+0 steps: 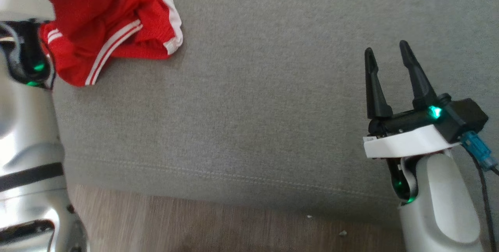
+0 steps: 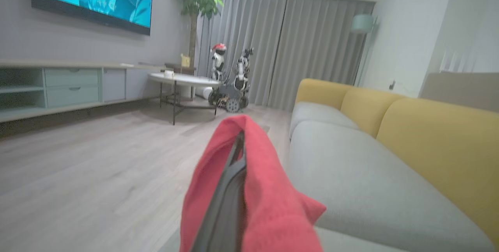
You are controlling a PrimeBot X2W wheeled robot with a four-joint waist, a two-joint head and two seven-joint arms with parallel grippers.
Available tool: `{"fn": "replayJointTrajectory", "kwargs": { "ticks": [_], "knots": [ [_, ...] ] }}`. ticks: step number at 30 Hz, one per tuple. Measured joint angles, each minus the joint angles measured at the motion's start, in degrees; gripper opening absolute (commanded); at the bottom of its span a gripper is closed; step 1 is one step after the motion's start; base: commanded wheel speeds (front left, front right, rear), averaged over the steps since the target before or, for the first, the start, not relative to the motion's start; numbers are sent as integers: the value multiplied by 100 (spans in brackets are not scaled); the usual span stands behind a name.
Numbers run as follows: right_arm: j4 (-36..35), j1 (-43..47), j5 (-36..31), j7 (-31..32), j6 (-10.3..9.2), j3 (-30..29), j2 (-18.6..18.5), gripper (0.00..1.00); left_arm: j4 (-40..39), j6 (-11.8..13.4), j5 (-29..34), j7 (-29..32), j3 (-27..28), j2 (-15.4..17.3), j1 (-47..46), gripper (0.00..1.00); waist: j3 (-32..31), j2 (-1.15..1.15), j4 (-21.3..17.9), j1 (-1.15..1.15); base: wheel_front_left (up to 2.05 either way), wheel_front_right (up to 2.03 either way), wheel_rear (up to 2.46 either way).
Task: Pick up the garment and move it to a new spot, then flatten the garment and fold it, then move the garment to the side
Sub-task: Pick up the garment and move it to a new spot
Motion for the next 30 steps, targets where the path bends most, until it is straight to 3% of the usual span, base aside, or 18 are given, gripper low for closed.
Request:
{"fn": "replayJointTrajectory", "kwargs": {
  "ticks": [6, 10, 18, 23, 30],
  "knots": [
    [252, -6, 422, -167, 0, 157, 0, 100, -512, -99, 21, 8, -47, 79, 39, 0, -387, 0, -195, 0, 0, 0, 0],
    [427, -13, 786, -234, 0, 294, 0, 100, -597, -143, -493, 679, -88, 0, -74, 0, -624, 0, -455, 0, 0, 0, 0],
    [326, -136, 1304, -270, 0, 564, -1, 100, -1308, -132, -893, 1664, -450, -349, -335, 0, -853, 0, -1125, 0, 0, 0, 0],
    [152, -242, 1617, -280, 0, 690, -2, 100, -1633, 99, -1095, 1976, -794, -550, -494, 0, -836, 0, -1583, 0, 0, 0, 0],
    [-156, -461, 1938, -282, 0, 693, -3, 100, -1711, 590, -1650, 1825, -1647, -614, -491, 0, -708, 0, -2253, 0, 0, 0, 0]
  ]
}}
